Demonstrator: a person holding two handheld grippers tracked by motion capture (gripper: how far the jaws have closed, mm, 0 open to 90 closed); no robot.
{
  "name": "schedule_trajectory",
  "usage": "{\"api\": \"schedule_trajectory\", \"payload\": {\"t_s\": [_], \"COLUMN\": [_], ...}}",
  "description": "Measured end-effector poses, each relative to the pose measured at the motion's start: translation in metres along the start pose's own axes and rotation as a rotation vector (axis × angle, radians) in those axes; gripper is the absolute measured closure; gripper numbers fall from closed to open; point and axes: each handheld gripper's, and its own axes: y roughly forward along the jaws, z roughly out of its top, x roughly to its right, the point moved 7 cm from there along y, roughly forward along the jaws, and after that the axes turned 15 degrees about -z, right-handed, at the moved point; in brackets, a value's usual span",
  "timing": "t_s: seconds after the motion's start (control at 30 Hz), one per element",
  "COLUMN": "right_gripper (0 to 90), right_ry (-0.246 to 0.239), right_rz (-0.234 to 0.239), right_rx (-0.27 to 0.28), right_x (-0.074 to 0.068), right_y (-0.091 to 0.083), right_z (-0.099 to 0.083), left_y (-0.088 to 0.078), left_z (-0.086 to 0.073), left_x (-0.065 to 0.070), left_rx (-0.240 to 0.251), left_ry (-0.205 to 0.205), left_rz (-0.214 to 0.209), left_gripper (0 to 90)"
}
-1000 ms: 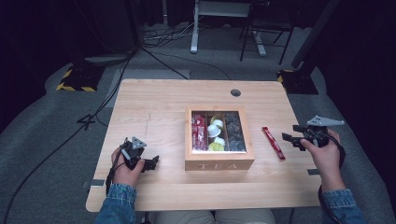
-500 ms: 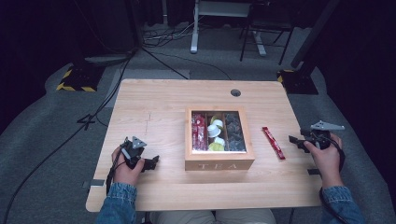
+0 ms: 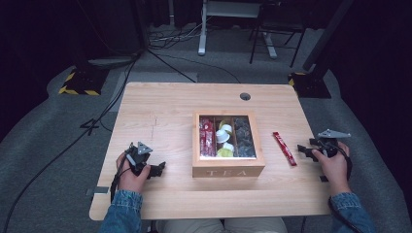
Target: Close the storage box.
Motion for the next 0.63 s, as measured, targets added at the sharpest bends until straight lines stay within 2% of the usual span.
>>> {"api": "schedule_trajectory", "payload": {"t_s": [0.13,0.23,0.3,0.63], "right_gripper": [25.1,13.9,9.9,9.6], "right_ry": [-0.004,-0.003,0.012,0.018], "right_rz": [-0.008,-0.027,-0.032,-0.033], "right_rx": [-0.004,-0.019,-0.024,-0.032], "right_x": [-0.0003,0.0003,0.0013,0.0017], "right_y": [0.0005,0.0024,0.005,0.0055], "right_z": [-0.0005,-0.0009,-0.0008,-0.0011], "left_y": [0.0001,0.0001,0.0001,0.0005], "left_z": [0.0,0.0,0.0,0.0007], "left_x": [0.0,0.0,0.0,-0.0008], "left_rx": [-0.001,-0.001,-0.001,-0.003], "left_ry": [0.0,0.0,-0.001,0.004], "left_rz": [-0.001,-0.001,-0.001,-0.001], "left_gripper": [4.5,4.4,4.4,3.6]}}
